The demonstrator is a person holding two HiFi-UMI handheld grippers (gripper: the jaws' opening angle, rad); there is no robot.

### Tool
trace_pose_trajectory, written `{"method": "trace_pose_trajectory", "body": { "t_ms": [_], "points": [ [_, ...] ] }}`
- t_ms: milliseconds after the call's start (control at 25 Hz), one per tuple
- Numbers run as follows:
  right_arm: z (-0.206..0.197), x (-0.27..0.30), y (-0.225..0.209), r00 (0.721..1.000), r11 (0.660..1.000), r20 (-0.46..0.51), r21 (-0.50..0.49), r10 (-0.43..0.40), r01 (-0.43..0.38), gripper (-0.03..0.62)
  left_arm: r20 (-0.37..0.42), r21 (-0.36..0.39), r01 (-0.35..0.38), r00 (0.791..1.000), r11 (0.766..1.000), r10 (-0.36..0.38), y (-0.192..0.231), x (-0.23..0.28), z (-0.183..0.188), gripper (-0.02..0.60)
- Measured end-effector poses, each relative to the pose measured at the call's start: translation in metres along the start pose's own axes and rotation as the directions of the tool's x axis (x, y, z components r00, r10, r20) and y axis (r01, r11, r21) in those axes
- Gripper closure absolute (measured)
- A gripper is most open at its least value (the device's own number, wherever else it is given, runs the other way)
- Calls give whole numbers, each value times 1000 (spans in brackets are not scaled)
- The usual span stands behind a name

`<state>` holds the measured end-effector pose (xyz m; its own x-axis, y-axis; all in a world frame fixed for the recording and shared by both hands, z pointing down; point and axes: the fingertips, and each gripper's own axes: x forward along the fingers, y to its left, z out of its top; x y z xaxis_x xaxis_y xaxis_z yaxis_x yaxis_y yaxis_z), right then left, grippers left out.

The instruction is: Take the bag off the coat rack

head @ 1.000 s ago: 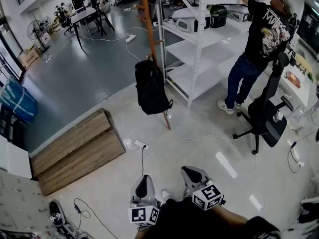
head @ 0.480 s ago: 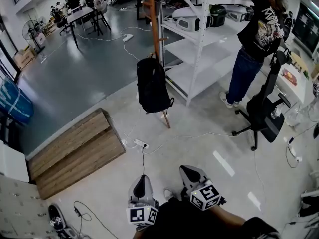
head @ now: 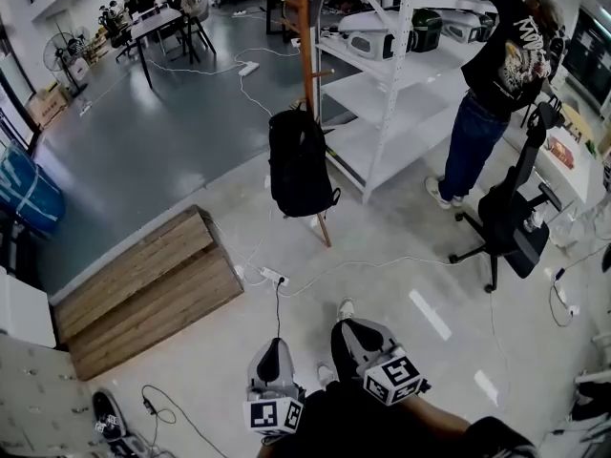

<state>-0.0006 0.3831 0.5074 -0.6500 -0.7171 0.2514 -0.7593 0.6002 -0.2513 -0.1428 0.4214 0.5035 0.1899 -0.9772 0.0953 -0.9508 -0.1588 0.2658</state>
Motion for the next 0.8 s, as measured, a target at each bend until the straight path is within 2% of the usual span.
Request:
{"method": "trace_pose_trajectory", "body": {
  "t_ms": [400, 800],
  "points": [
    [23, 70, -37, 999, 999, 9, 8, 36, -36, 582, 22, 19, -50, 999, 999, 50, 32, 70, 19, 564],
    [66, 151, -103, 997, 997, -13, 20, 77, -77, 582, 11, 30, -81, 997, 996, 80, 42, 178, 41, 565]
  ]
}}
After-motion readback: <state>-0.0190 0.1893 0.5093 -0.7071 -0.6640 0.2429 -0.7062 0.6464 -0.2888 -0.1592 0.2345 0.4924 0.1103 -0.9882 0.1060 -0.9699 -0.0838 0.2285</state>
